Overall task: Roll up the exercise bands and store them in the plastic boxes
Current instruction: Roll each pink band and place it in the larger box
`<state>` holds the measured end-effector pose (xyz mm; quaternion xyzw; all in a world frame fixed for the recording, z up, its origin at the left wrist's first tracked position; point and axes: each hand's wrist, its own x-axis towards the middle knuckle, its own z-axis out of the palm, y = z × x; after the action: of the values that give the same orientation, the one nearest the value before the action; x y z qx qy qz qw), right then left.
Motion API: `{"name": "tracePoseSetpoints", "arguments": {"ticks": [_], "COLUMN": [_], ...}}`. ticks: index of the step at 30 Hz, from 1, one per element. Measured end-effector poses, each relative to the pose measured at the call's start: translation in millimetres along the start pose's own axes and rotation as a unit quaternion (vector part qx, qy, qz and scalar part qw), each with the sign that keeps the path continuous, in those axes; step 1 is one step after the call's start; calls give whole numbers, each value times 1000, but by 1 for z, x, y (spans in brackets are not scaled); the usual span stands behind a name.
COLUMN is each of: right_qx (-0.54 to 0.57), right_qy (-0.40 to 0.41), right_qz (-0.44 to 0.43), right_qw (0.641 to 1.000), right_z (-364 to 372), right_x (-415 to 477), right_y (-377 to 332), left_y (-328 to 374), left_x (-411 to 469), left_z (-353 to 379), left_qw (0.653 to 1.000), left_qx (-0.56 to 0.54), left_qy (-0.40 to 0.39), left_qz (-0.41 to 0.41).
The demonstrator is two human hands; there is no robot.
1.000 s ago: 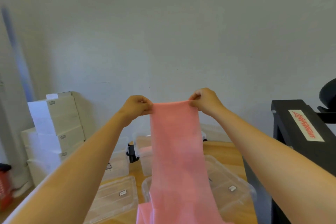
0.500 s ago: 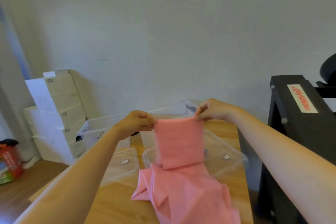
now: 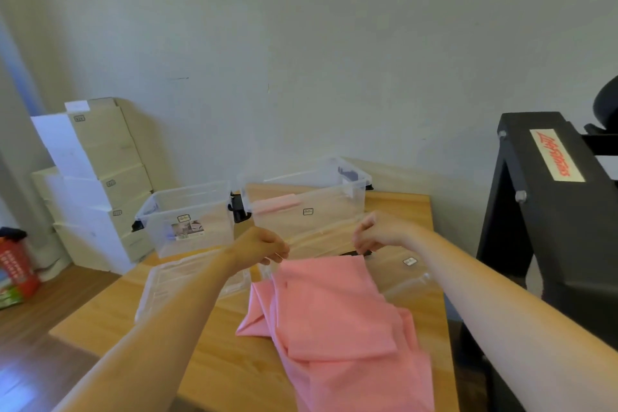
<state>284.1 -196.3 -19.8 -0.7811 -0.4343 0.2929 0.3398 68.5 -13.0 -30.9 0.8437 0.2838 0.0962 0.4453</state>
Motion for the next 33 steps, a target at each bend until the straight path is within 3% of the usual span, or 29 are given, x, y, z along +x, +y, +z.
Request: {"name": "tracePoseSetpoints", "arguments": {"ticks": [7, 11, 18, 22, 28, 33], "right_qx": [-63, -114, -91, 1, 62, 78], "right_qy": [94, 86, 93, 151, 269, 388], "right_qz": [-17, -11, -21, -52, -142, -245], "right_qw": [993, 990, 991, 987, 950, 885], "right_z": [42, 55, 50, 22, -52, -107], "right_x": [53, 69, 71, 69, 62, 42], "right_y": [38, 51, 48, 16, -70, -144], "left_y": [-49, -67, -57, -17, 88, 172], "left_x": [50, 64, 71, 75, 79, 65], "left_z": [33, 38, 23, -4, -68, -117], "left_qw": [993, 987, 992, 988, 959, 915], "left_qx": [100, 124, 91, 64, 34, 27], "left_qy": [62, 102, 80, 117, 228, 312], "left_qz": [-10, -1, 25, 72, 162, 255]}}
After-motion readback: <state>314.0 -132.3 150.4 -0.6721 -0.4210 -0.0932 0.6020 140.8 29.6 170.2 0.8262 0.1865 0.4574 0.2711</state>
